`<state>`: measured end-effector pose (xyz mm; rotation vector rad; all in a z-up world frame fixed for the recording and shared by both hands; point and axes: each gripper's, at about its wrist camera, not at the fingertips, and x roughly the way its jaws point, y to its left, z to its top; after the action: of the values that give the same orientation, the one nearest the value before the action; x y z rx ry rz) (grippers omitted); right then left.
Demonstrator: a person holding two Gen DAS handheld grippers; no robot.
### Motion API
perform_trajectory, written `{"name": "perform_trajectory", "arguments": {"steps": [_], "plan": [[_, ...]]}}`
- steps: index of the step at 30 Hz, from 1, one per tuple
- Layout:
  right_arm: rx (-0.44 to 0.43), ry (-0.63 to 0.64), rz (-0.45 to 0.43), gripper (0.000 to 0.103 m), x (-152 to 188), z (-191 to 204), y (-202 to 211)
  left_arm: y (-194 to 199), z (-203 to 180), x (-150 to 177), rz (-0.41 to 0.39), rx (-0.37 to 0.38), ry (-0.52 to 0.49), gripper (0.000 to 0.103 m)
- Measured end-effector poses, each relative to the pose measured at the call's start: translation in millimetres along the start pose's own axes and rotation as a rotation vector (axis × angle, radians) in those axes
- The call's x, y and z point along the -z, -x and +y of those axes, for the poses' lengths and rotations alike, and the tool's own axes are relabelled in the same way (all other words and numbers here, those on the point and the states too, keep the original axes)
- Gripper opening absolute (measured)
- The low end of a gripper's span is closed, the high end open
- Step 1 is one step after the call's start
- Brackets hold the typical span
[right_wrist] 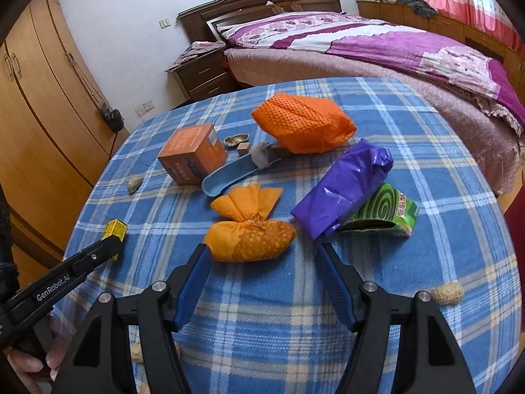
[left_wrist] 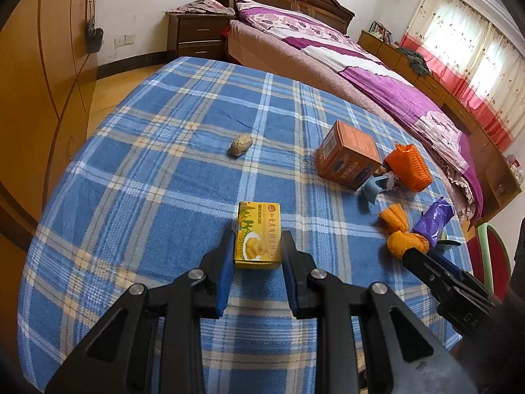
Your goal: Collect trash
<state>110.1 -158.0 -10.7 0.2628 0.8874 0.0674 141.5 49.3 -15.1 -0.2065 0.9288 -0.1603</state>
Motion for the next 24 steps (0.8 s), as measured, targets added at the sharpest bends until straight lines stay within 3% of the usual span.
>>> {"name": "perform_trajectory", "arguments": {"steps": [3, 8, 14, 24], "plan": [[0.031, 0.025, -0.009, 0.064, 1.1, 3.5, -0.8, -1.6, 0.3, 1.1, 0.005, 0.002, 0.000, 0.027], [0.078, 0.050, -0.023, 0.037, 2.4, 1.5, -0.5, -2.8, -0.1, 2.2, 0.004, 0.000, 0.000, 0.028], [0.080, 0.038, -0.026, 0.012, 1.1, -9.2, 0.6, -2.1, -0.6, 2.2, 0.005, 0.002, -0.001, 0.028], [0.012, -0.008, -0.028, 0.005, 6.9, -20.4, 6.9, 7.3, -14.3, 5.7, -0.006, 0.013, -0.023, 0.028]]}}
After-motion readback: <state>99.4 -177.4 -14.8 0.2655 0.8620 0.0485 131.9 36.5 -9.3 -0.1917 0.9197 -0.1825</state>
